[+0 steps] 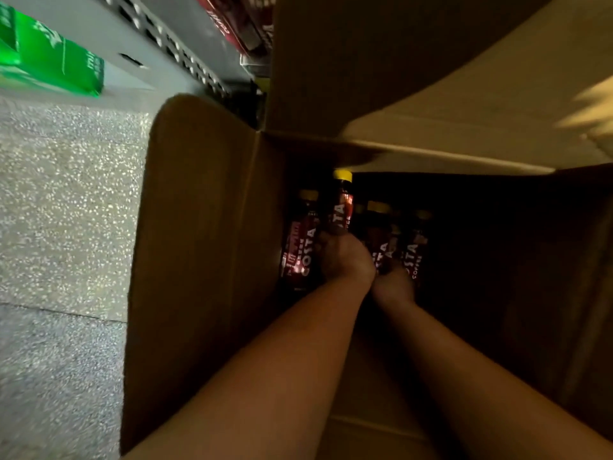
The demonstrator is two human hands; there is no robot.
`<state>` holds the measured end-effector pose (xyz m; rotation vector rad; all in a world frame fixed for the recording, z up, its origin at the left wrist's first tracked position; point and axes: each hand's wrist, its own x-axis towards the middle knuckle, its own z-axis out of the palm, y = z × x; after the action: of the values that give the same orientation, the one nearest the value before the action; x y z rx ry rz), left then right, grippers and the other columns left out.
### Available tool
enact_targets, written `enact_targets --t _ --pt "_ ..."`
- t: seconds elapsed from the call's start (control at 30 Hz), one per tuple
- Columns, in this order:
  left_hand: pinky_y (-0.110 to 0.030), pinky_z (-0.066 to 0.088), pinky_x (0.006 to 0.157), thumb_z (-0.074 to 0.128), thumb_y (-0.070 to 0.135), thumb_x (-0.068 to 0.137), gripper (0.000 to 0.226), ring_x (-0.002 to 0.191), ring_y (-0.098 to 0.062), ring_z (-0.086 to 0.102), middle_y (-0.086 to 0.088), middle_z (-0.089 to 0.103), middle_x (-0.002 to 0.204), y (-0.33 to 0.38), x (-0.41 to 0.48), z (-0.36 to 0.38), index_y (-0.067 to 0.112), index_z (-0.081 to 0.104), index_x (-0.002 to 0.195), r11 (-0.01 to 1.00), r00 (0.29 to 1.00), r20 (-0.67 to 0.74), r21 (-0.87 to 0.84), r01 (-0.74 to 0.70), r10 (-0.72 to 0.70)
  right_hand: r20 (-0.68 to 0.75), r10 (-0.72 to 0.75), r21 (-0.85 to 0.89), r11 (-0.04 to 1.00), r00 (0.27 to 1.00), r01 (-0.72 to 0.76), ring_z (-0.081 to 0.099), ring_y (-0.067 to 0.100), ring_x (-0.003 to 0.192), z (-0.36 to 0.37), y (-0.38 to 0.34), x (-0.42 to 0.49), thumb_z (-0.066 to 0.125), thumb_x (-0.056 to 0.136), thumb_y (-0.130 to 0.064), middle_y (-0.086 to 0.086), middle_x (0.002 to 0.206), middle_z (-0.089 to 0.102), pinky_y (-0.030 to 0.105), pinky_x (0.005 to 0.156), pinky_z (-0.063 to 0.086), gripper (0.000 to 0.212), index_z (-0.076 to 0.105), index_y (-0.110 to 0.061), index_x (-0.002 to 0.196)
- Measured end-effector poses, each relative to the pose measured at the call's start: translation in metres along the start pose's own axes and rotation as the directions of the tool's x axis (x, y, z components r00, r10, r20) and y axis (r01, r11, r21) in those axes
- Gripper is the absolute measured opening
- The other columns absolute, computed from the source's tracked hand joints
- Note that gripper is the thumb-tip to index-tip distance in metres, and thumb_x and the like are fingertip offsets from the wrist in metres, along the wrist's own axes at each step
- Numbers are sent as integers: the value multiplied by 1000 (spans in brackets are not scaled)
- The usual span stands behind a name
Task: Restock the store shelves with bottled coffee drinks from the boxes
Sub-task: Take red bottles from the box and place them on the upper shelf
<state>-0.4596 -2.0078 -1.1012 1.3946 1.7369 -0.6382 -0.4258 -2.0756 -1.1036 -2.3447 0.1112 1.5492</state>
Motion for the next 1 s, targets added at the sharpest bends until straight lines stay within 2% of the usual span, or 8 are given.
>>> enact_targets --t 0.13,0.33,0.5,0.63,0.73,0.83,0.93,1.0 --pt "-40 25 114 50 17 96 56 142 -31 21 -14 14 156 -6 2 -5 9 27 147 999 997 -59 31 -37 39 68 46 26 999 997 -48 61 31 106 -10 2 3 73 79 -17 12 122 61 46 92 52 55 53 -14 131" --pt "-38 29 111 50 14 97 54 141 -31 24 -14 14 156 -6 -5 -4 12 28 146 999 997 -66 -22 -40 38 84 45 37 998 995 -48 58 29 109 -22 9 7 73 78 -12 9 124 56 48 91 52 67 42 -16 137" --pt "-44 33 111 64 25 89 64 137 -33 29 -17 25 150 -11 2 11 8 34 143 1000 990 -138 18 -25 27 -52 139 288 950 989 -118 61 24 99 -28 21 4 73 79 -11 3 116 58 48 88 54 60 44 -17 130" --pt "-39 27 111 65 28 87 70 134 -32 30 -19 28 147 -2 5 14 3 30 142 998 986 -168 60 5 5 -51 192 425 892 980 -153 61 23 94 -36 19 8 71 82 -9 3 110 59 47 90 52 50 46 -17 125" --pt "-39 30 111 68 14 82 72 135 -34 31 -18 26 148 -3 2 14 8 29 142 999 992 -129 -30 -23 19 -81 155 397 911 985 -111 60 23 95 -38 17 12 71 81 -7 5 110 59 40 87 53 52 47 -14 126" --pt "-39 36 106 69 12 82 70 131 -33 41 -16 39 142 -3 -3 19 11 31 141 994 997 20 -79 -71 73 -57 136 360 927 989 -107 61 23 94 -37 13 12 71 81 -8 5 112 60 40 86 53 48 50 -14 124" --pt "-39 43 100 70 14 83 59 123 -32 50 -14 52 133 -8 -4 14 10 43 135 974 992 126 -224 18 11 6 113 375 921 994 -107 62 23 93 -43 8 6 67 83 -4 4 108 64 44 90 53 29 55 -23 100" --pt "-40 45 97 71 11 81 53 119 -30 53 -11 56 127 -15 -13 -1 11 49 130 937 987 159 -343 65 -10 31 97 405 909 995 -101 62 24 99 -53 5 -8 66 84 0 3 107 63 45 92 52 32 54 -24 102"
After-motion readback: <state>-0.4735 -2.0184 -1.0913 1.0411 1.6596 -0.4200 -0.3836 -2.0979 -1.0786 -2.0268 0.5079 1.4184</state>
